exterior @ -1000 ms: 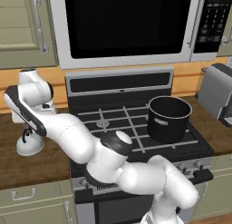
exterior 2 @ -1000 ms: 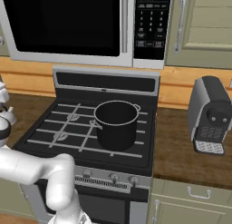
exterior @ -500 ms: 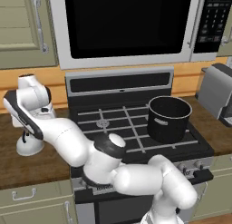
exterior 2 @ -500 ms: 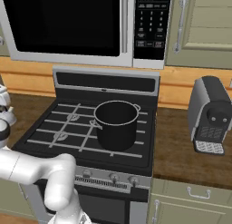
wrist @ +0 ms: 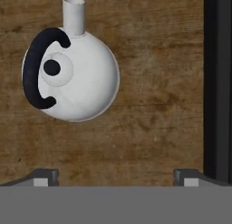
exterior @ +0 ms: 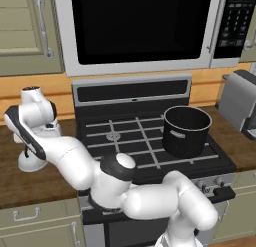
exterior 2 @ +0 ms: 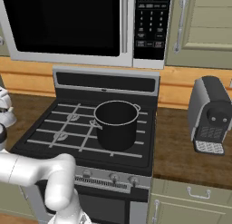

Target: Pick the kettle from the counter and place it on a stove burner. Then turn the burner on.

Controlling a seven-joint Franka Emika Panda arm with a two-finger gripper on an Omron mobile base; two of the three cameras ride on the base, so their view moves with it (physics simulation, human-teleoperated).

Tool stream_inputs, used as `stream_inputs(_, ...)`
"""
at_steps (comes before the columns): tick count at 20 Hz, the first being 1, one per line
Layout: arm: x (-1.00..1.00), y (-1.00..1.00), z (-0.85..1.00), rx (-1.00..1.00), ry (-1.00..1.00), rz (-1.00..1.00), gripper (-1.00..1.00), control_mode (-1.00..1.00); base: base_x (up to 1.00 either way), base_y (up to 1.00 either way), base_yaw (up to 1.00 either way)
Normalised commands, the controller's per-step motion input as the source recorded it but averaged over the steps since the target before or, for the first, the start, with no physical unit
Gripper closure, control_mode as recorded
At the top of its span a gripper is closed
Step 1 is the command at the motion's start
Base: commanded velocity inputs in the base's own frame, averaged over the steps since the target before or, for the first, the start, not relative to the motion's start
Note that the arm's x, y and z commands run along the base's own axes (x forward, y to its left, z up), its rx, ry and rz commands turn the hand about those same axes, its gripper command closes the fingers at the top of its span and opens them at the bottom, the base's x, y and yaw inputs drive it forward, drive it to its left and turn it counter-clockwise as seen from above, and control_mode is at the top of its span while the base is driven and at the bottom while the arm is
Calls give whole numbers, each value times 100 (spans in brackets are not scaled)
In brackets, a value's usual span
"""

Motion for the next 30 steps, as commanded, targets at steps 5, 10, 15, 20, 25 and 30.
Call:
stream_inputs(5, 0, 0, 0, 8, -12, -3, -100, -100, 0, 0, 0)
stream_inputs(10, 0, 3, 0, 5, -7, -5, -100, -100, 0, 0, 0)
stream_inputs(15, 7, 19, 0, 0, 0, -8, -100, -100, 0, 0, 0)
stream_inputs(20, 10, 17, -1, 0, 0, -9, -100, -100, 0, 0, 0)
stream_inputs(25, 0, 4, -6, 0, 0, -5, -100, -100, 0, 0, 0)
stream_inputs(30, 2, 2, -21, 0, 0, -2, -100, -100, 0, 0, 0)
